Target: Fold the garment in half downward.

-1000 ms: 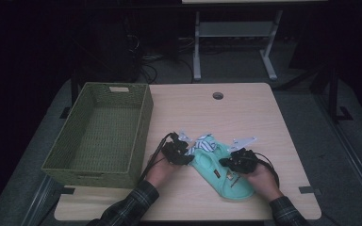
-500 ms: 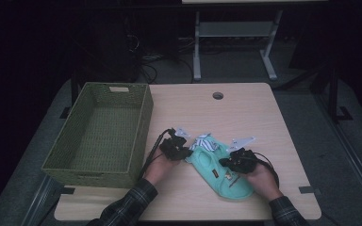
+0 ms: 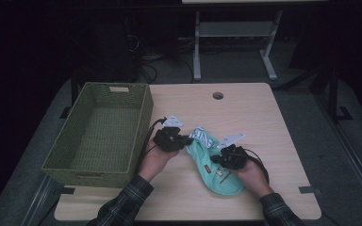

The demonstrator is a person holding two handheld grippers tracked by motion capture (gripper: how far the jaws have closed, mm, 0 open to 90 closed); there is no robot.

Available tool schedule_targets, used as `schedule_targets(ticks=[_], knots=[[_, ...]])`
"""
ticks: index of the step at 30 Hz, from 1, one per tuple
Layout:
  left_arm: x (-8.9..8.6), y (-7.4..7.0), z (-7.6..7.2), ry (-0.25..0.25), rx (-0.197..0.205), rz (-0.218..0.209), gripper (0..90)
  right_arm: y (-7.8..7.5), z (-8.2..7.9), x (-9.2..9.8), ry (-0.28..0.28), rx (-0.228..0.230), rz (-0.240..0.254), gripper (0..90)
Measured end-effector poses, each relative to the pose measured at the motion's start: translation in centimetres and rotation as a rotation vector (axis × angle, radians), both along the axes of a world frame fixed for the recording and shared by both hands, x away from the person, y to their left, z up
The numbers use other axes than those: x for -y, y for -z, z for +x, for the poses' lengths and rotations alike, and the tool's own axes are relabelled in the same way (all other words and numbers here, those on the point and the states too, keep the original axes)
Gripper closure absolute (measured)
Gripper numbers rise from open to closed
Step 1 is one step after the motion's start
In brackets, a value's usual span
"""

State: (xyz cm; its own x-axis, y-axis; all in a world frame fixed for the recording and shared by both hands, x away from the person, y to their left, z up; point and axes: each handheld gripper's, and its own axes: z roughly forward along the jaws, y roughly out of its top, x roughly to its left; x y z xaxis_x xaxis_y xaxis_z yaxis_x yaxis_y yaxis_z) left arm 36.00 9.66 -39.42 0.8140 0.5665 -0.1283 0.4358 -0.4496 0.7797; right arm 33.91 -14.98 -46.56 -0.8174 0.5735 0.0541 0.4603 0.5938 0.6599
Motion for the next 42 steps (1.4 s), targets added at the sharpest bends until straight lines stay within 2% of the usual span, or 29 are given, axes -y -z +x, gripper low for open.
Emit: schedule_targets(ticks=[4, 8, 12, 16, 22, 27, 28, 34, 39, 41, 42], knots=[[0.1, -0.8, -0.1, 0.013, 0.025, -0.013, 83.6, 0.1, 0.6, -1.0, -0.002, 0.009, 0.009, 89.9], [0.2, -0.9, -0.1, 0.013, 0.045, 0.009, 83.6, 0.1, 1.2, -1.7, -0.001, 0.015, 0.006, 89.8], [0.1, -0.7, 0.1, 0.010, 0.047, 0.017, 83.6, -0.7, 1.0, -0.8, 0.006, 0.029, 0.019, 89.8], [0.0, -0.5, 0.2, 0.012, 0.051, 0.039, 83.6, -1.9, -0.4, 1.6, 0.022, 0.033, 0.038, 89.8], [-0.1, -0.4, 0.3, -0.004, 0.049, 0.045, 83.6, -1.5, -3.5, 4.5, 0.041, 0.009, 0.012, 89.8], [-0.1, -0.3, 0.4, -0.003, 0.052, 0.054, 83.6, -0.8, -4.9, 5.9, 0.057, -0.024, 0.007, 89.8], [-0.1, -0.4, 0.4, -0.005, 0.053, 0.057, 83.6, -0.5, -5.1, 6.1, 0.060, -0.036, -0.008, 89.7], [-0.1, -0.4, 0.4, 0.004, 0.063, 0.054, 83.5, -0.2, -4.6, 5.8, 0.060, -0.040, -0.015, 89.8], [0.0, -0.6, 0.1, 0.037, 0.067, 0.031, 83.5, -0.2, -3.2, 4.8, 0.052, -0.025, -0.021, 89.8], [0.2, -0.7, 0.0, 0.065, 0.067, 0.036, 83.5, -0.2, -2.9, 4.5, 0.049, -0.023, -0.020, 89.8], [0.4, -0.6, -0.1, 0.072, 0.061, 0.023, 83.5, -0.2, -2.7, 4.3, 0.048, -0.023, -0.019, 89.8]])
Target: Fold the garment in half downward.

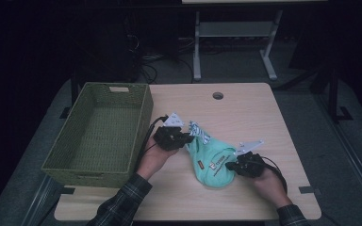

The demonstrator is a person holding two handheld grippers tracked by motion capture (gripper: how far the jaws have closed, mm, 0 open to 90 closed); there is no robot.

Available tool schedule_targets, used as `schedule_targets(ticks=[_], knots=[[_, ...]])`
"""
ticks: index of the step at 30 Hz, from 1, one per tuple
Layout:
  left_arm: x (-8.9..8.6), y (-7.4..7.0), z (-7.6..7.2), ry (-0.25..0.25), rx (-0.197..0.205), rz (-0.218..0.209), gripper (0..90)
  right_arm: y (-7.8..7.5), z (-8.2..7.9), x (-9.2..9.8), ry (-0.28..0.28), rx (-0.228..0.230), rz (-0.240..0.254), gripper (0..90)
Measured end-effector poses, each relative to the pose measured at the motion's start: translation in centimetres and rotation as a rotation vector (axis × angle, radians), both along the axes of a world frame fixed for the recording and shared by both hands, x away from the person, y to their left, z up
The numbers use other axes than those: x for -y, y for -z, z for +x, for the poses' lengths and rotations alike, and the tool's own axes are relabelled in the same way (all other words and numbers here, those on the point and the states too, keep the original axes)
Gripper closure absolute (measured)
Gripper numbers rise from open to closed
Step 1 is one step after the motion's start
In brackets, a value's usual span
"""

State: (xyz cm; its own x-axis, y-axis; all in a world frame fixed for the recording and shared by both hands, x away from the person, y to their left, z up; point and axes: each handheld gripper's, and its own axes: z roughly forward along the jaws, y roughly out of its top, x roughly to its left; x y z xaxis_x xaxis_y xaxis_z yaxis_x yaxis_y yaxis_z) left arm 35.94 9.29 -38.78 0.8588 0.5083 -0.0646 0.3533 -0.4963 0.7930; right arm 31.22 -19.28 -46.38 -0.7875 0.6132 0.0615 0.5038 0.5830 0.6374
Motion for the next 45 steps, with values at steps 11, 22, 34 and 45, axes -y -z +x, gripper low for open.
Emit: schedule_targets(ticks=[11, 22, 34, 45], knots=[[2.2, 0.1, -1.4, 0.164, 0.015, -0.017, 83.5, -0.2, 0.1, 0.0, -0.004, 0.000, 0.004, 89.7], [4.2, 0.9, -2.6, 0.280, 0.007, 0.002, 83.5, -3.2, 0.1, 0.9, 0.009, 0.067, 0.073, 89.7], [5.7, 1.6, -3.6, 0.397, -0.050, 0.000, 83.0, -2.0, 1.0, -0.8, -0.032, 0.029, 0.031, 89.7], [6.4, 2.5, -3.8, 0.421, -0.102, -0.032, 69.6, -1.7, 1.0, 1.4, 0.015, 0.016, 0.007, 89.6]])
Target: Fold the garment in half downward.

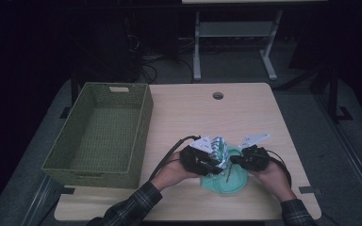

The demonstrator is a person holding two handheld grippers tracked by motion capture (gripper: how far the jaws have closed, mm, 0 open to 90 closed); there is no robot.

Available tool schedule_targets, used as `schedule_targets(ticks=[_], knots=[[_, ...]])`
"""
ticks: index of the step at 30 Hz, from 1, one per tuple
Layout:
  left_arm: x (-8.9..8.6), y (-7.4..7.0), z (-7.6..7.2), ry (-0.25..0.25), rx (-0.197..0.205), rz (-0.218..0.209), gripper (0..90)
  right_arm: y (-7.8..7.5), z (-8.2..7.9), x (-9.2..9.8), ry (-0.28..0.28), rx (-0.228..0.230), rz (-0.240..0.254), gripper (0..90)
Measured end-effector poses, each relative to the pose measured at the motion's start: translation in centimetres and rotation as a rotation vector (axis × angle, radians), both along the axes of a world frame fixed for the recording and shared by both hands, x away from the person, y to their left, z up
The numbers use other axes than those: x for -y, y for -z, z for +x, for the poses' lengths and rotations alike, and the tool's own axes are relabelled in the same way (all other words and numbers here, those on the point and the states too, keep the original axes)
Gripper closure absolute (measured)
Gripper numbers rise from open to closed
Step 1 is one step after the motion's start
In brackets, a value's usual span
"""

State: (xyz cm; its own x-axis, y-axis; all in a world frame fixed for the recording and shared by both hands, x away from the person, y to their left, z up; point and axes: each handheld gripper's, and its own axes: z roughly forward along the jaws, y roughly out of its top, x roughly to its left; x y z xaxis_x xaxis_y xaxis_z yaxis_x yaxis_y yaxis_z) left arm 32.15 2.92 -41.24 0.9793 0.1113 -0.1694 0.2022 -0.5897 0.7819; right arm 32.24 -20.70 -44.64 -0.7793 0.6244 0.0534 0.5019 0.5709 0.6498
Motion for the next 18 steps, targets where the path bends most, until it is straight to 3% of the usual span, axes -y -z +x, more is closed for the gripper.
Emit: schedule_targets(ticks=[4, 9, 11, 18], knots=[[-0.8, -0.8, 0.4, -0.008, -0.007, -0.040, 60.4, 0.5, -0.8, 1.3, 0.012, -0.017, -0.002, 89.6], [-1.9, -1.2, 1.1, -0.075, -0.010, -0.062, 60.5, 0.9, -1.9, 1.3, -0.005, -0.037, -0.018, 89.6], [-2.2, -1.0, 1.4, -0.111, -0.006, -0.060, 62.4, 1.3, -2.1, 1.1, -0.016, -0.051, -0.024, 89.7], [-3.5, -0.1, 2.8, -0.231, 0.010, 0.009, 68.9, 1.6, -2.2, -0.1, -0.044, -0.059, -0.005, 89.7]])
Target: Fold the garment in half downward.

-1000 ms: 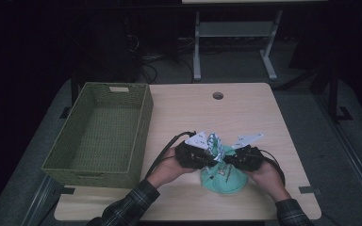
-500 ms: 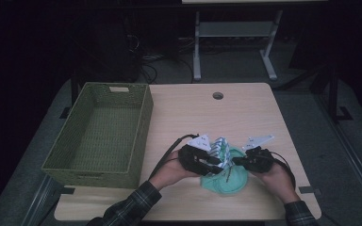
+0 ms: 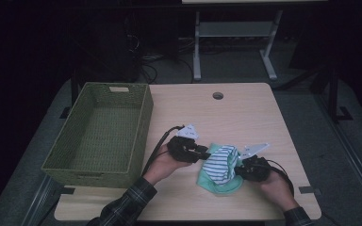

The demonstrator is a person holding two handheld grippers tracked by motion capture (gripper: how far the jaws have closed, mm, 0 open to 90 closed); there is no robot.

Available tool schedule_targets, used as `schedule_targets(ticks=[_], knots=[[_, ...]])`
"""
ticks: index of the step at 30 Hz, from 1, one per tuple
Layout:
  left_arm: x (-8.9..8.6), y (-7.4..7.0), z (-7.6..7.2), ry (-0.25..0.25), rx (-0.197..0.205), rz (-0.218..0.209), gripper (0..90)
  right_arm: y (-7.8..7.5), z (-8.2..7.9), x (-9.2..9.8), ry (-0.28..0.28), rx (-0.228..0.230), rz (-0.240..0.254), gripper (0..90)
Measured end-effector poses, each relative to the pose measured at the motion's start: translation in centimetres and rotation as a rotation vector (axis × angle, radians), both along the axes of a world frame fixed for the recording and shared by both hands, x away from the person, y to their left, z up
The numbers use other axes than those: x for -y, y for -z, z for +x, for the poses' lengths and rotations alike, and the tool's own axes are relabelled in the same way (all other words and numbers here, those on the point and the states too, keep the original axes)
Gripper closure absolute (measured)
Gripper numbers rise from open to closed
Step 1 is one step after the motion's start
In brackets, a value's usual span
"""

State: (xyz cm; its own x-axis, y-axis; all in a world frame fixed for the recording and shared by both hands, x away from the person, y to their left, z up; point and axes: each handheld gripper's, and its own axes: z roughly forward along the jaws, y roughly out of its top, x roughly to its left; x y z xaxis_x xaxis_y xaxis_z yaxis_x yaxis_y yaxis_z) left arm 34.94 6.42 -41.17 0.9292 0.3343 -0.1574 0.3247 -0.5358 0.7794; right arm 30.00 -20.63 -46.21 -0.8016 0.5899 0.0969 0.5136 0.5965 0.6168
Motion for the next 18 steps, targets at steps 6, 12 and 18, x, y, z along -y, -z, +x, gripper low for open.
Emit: schedule_targets(ticks=[6, 12, 18], knots=[[-1.1, 0.9, 1.2, -0.075, -0.020, 0.037, 73.1, 0.0, 0.2, -3.3, -0.037, 0.019, -0.002, 89.7], [-1.3, 1.8, 1.6, -0.094, -0.038, 0.062, 78.7, -0.6, -0.3, -4.8, -0.068, 0.044, 0.007, 89.7], [-0.6, 2.3, 1.5, -0.070, -0.042, 0.088, 85.0, -0.9, -1.8, -1.7, -0.027, 0.048, 0.010, 89.7]])
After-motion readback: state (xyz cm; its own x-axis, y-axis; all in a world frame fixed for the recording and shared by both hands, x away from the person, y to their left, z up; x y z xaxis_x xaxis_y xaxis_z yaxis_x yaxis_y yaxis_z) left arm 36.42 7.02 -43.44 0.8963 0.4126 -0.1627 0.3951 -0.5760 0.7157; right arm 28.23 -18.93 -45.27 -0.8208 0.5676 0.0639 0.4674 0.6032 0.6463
